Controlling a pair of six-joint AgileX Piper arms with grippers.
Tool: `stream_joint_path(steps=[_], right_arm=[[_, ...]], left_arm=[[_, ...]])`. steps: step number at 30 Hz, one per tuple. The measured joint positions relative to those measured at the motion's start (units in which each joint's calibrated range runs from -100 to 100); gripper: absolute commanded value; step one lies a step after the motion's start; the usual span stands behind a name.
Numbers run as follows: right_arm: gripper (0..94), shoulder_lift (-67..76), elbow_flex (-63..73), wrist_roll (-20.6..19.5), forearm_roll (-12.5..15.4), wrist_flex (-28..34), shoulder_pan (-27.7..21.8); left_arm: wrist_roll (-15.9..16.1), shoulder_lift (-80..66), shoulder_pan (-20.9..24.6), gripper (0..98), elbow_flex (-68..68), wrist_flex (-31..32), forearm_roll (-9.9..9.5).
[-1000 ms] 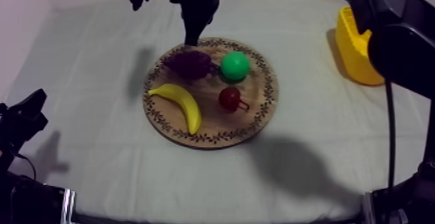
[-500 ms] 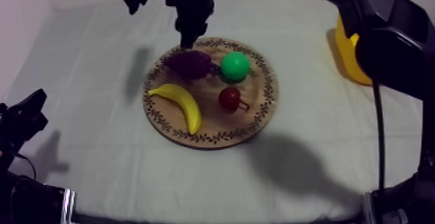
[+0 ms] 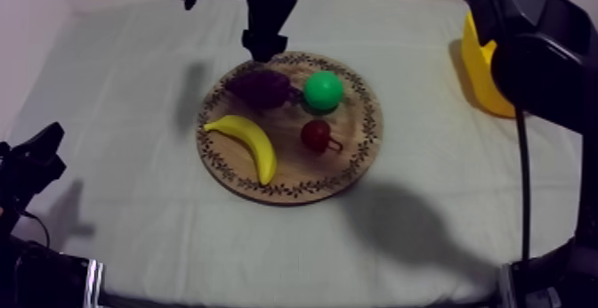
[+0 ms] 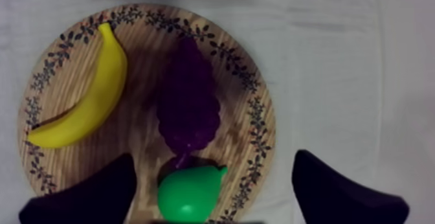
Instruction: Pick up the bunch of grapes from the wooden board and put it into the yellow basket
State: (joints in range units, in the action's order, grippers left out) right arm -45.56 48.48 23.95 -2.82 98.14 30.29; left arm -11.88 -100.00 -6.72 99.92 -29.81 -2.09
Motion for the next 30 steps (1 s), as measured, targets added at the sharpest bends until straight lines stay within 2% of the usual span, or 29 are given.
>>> stream_joint_path(steps=[9, 30], right_arm=[[70.9, -3.4, 0.0, 2.0, 1.0, 0.0, -0.9], [70.3, -12.1, 1.4, 5.0, 8.0, -0.3, -2.8]], left_arm=[[0.0, 0.0, 0.0, 0.1, 0.0, 0.0, 0.00], [0.0, 0.0, 0.0, 0.1, 0.0, 0.0, 0.00]])
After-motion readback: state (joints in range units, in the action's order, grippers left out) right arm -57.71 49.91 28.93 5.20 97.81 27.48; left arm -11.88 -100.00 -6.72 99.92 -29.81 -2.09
